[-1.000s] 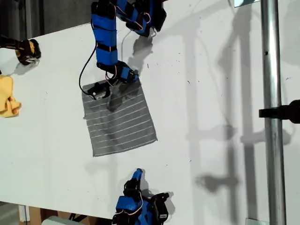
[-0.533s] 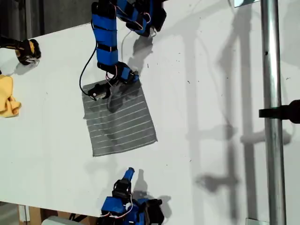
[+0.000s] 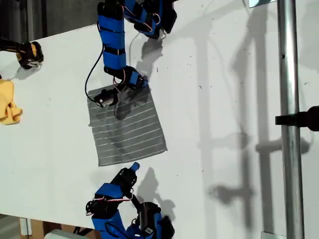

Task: Grasp corners of a towel and fold twice.

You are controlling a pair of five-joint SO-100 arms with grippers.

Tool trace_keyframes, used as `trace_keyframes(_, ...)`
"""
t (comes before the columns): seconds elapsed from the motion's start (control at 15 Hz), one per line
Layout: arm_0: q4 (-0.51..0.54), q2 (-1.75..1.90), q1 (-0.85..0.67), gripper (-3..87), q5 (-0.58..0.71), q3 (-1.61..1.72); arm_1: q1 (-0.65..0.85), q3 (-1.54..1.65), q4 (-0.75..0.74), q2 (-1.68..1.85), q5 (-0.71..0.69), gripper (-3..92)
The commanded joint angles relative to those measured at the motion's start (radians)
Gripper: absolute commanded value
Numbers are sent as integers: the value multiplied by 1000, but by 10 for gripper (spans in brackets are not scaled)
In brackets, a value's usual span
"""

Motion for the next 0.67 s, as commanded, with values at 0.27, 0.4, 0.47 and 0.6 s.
trace_keyframes(0.27,103,-307,49,-16,121,-374,-9,-46,-15,41,9,-1)
trace_keyframes(0.4,110,-339,49,-16,117,-400,-8,-44,-15,41,9,-1)
trace_keyframes(0.47,115,-342,48,-8,112,-403,-6,-43,-17,41,6,-1)
trace_keyframes(0.6,130,-337,38,244,74,-403,-2,-40,-21,41,3,-1)
